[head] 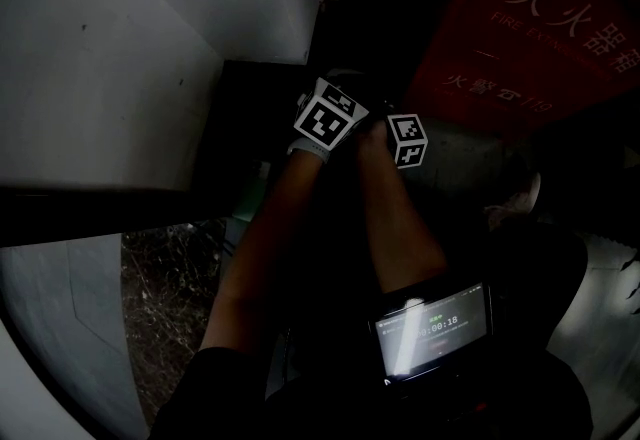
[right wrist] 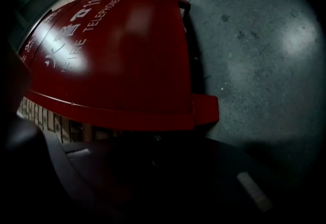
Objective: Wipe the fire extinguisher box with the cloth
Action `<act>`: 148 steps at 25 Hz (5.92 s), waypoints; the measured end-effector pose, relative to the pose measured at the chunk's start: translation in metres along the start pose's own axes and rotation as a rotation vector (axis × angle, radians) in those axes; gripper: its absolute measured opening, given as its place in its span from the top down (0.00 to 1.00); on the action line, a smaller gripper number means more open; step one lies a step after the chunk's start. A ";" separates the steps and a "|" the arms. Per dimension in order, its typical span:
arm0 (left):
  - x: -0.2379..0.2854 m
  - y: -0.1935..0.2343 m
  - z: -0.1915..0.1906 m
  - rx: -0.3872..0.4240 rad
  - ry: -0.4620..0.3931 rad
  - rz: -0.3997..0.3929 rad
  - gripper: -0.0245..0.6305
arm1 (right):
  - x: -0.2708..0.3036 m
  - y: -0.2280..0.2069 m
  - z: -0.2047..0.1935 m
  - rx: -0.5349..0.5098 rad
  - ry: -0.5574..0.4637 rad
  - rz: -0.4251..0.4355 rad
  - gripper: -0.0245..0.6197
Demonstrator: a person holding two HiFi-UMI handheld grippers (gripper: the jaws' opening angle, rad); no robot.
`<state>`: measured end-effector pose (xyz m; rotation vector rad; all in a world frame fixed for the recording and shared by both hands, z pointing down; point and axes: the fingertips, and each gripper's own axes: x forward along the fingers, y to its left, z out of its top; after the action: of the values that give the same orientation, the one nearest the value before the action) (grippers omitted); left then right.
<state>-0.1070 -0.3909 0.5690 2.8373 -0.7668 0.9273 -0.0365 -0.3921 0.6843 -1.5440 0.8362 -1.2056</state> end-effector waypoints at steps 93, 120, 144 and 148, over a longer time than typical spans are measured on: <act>-0.192 -0.015 0.462 0.274 -0.321 0.267 0.96 | -0.058 0.551 0.094 -2.945 0.607 0.561 0.90; -0.129 -0.134 0.525 0.371 -0.305 0.149 0.96 | -0.079 0.526 0.343 -2.782 0.695 0.174 0.90; -0.223 -0.021 0.457 0.245 -0.338 0.260 0.96 | -0.116 0.553 0.096 -2.894 0.822 0.655 0.90; -0.211 -0.008 0.445 0.226 -0.330 0.262 0.96 | -0.102 0.535 0.075 -2.920 0.857 0.667 0.91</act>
<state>-0.0099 -0.3824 0.0859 3.1926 -1.1598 0.6060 0.0312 -0.4355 0.1401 0.5915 -1.7267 -0.5732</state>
